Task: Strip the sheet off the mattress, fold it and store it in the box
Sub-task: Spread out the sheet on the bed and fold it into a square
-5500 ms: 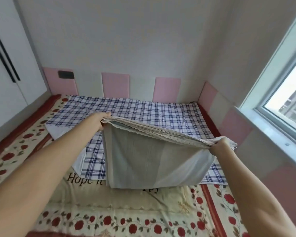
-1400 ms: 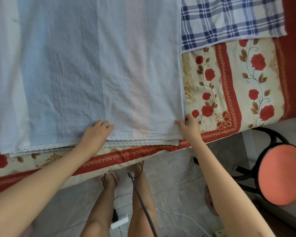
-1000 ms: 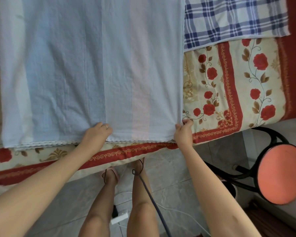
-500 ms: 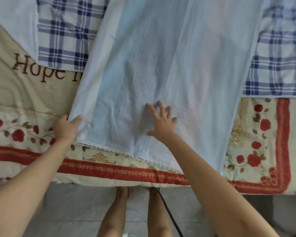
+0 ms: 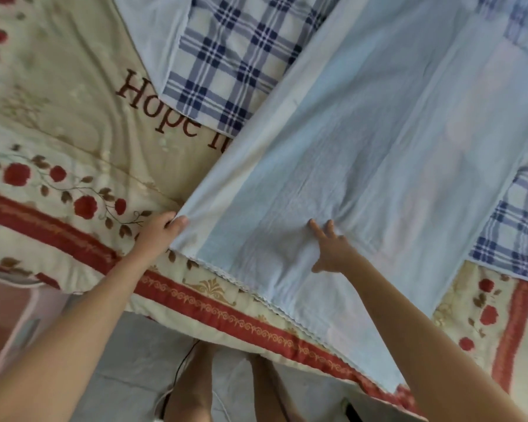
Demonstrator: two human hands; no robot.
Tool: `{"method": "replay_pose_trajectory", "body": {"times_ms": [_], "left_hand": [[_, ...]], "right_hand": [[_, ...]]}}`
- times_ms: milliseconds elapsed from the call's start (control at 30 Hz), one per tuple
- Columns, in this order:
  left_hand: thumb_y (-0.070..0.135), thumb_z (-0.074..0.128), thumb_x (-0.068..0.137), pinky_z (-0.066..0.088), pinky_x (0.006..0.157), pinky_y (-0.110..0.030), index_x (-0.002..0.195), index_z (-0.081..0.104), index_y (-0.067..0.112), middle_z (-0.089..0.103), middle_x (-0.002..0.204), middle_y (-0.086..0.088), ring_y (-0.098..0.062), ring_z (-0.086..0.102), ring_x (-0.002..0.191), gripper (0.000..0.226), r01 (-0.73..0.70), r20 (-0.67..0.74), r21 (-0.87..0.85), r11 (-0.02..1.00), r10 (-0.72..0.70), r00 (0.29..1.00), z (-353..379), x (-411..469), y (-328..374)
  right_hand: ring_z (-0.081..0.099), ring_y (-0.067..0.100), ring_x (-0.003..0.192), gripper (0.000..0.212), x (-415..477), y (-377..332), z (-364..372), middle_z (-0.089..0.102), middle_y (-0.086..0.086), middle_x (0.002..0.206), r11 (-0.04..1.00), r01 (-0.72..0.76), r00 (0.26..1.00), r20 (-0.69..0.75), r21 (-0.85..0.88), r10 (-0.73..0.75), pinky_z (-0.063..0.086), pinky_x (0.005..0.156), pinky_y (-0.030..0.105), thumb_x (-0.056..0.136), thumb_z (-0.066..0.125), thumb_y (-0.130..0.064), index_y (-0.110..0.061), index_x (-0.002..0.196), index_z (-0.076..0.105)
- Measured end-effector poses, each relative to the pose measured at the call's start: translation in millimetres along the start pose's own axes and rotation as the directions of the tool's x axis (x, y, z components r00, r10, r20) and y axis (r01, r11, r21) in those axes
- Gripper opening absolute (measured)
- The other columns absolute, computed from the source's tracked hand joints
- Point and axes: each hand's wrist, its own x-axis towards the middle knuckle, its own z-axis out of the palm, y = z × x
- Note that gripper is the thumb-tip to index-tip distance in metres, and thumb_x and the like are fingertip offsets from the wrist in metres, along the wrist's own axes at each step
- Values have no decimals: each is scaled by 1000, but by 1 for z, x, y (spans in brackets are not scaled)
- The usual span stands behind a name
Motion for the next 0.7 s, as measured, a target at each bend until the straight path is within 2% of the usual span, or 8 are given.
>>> {"method": "replay_pose_trajectory", "body": {"times_ms": [133,167,267,300,367,467,600,700], "left_hand": [[22,61,91,30,54,-29,69,42,14,44,66,-4,-15,40,55,30,76,103,223,972,-101,990,-1,7,2],[22,61,90,38,59,-31,83,52,13,52,79,-7,-18,50,65,15,118,118,290,950,-158,980,-2,7,4],[16,60,88,49,85,-36,124,45,9,57,114,-8,-24,58,101,39,221,22,643,733,-306,952,-4,13,34],[13,59,87,46,91,-36,126,43,10,55,120,-8,-25,55,109,42,203,-39,708,676,-250,968,-3,18,48],[6,59,84,36,100,-38,130,41,11,45,133,-10,-27,42,123,50,81,-84,689,721,-32,996,4,31,77],[10,62,78,24,105,-43,130,46,13,31,144,-10,-29,31,131,55,-200,-107,582,788,319,942,12,69,122],[48,60,85,-2,114,-52,149,17,20,-11,158,-7,-25,-11,145,82,-32,-49,391,920,56,997,22,159,188],[78,56,68,-13,109,-60,150,-10,27,-30,153,-6,-27,-26,141,117,36,65,342,939,-62,996,17,231,235]], "right_hand": [[26,31,141,89,-1,1,-36,-2,13,159,996,53,987,147,70,-62,25,110,33,89,63,-28,-28,152,0],[26,28,141,81,-1,1,-43,7,11,159,995,62,986,153,82,-74,24,111,31,92,60,-29,-26,153,6],[39,24,134,52,-2,7,-67,40,10,148,986,28,999,38,167,-35,29,107,29,95,54,-26,-12,143,40],[46,25,128,42,0,12,-77,50,11,139,971,-6,999,-49,238,18,35,104,30,95,53,-24,-10,135,50],[55,25,115,34,5,22,-92,60,8,126,913,-30,950,-272,406,152,43,93,30,92,52,-20,-15,125,57],[51,29,119,44,20,32,-120,53,12,131,870,62,855,-476,489,206,42,95,35,91,54,-19,-16,134,45],[22,26,141,65,56,37,-168,23,5,154,931,172,856,-517,323,22,29,110,46,95,52,-30,-22,150,19],[0,24,147,71,95,41,-212,-2,-5,160,966,229,862,-485,116,-146,19,114,49,97,45,-42,-31,152,2]]}}
